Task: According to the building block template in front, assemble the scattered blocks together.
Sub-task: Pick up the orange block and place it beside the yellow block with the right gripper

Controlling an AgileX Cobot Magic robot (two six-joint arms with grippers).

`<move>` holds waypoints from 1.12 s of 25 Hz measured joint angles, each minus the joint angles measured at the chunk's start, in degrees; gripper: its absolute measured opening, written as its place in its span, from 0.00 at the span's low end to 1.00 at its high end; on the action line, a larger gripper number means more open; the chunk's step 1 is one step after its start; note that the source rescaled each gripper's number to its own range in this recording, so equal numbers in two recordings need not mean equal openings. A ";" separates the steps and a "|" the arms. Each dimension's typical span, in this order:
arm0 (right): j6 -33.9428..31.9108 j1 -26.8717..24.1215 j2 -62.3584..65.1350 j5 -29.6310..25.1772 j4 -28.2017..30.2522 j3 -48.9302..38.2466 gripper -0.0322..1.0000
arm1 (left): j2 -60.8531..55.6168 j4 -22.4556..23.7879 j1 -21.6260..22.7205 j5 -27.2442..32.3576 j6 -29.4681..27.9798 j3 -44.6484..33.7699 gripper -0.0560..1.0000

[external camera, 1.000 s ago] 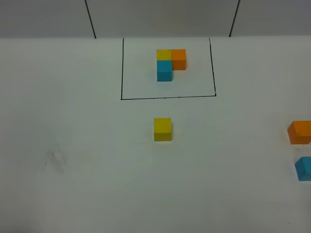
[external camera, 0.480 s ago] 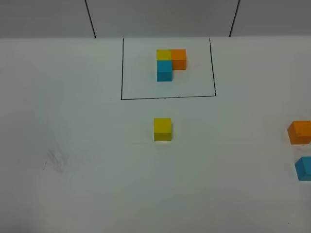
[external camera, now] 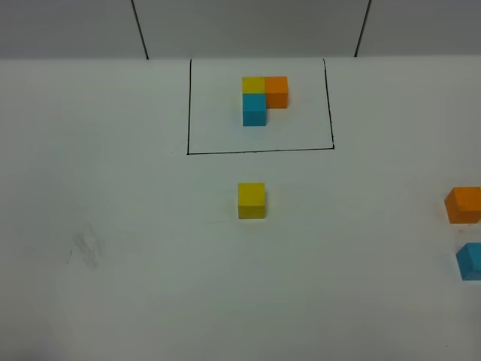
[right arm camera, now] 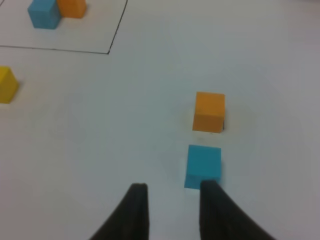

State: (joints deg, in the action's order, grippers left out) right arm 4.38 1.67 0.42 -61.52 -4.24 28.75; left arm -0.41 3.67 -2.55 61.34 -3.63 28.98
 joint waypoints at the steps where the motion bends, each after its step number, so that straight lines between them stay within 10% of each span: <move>1: 0.00 0.15 0.00 0.00 0.00 0.00 0.03 | 0.00 0.00 0.00 0.00 0.00 0.00 0.56; 11: -4.84 0.21 -2.87 0.17 1.92 0.08 0.10 | 0.00 0.05 0.00 -0.05 0.12 0.00 0.56; 20: -6.18 0.21 -32.66 5.19 6.17 8.94 0.89 | 0.00 0.05 0.00 -0.05 0.22 0.00 0.56; 28: -6.18 0.21 -64.62 8.12 8.00 20.26 1.00 | 0.00 0.05 0.00 -0.05 0.33 0.00 0.56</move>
State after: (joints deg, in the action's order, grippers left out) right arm -1.80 1.88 -64.20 -53.39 3.77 49.01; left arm -0.41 3.72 -2.55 61.29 -3.30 28.98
